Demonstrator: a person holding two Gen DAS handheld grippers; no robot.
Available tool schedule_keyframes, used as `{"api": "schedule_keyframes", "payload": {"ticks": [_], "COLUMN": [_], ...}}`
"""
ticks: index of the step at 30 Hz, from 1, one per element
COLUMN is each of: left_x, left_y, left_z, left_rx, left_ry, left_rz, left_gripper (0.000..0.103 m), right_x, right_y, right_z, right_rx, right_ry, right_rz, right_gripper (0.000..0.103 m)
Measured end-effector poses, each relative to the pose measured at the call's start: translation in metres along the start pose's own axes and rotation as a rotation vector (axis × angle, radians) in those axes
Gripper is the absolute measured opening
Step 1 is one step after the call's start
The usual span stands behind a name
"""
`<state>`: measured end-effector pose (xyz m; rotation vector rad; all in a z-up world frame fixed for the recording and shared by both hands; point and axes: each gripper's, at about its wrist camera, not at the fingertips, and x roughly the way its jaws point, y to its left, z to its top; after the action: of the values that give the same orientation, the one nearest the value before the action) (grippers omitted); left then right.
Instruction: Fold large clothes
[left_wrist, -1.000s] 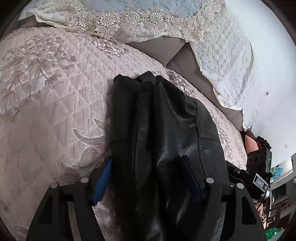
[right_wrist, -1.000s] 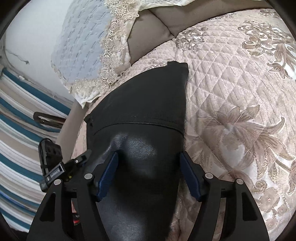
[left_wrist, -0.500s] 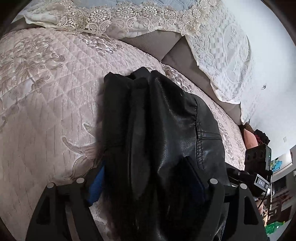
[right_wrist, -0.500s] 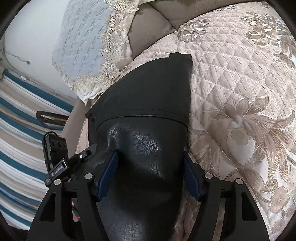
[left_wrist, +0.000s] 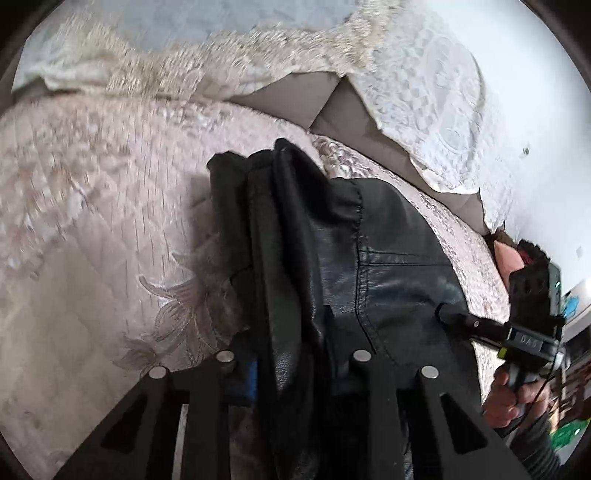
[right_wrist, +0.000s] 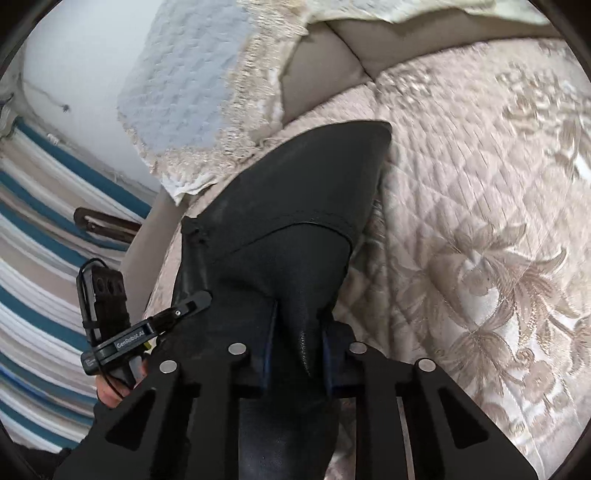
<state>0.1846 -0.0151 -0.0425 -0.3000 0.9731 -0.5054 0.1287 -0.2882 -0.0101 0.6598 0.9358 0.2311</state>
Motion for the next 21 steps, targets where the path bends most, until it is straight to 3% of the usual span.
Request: {"api": "schedule_keyframes", "payload": {"ticks": [12, 21], "left_x": [-0.046, -0.071], "left_y": [0.002, 0.01], "left_z": [-0.042, -0.011], "left_rx": [0.014, 0.047], "left_ry": [-0.048, -0.136], "left_rz": [-0.028, -0.012], "left_gripper": [0.024, 0.024], "right_x": [-0.011, 0.002], "right_y": [0.027, 0.061], "right_z": [-0.033, 0.003], "right_rx": [-0.05, -0.127], "right_ry": [-0.005, -0.036], "right_rz": [0.022, 0.055], "right_gripper": [0.019, 0.018]}}
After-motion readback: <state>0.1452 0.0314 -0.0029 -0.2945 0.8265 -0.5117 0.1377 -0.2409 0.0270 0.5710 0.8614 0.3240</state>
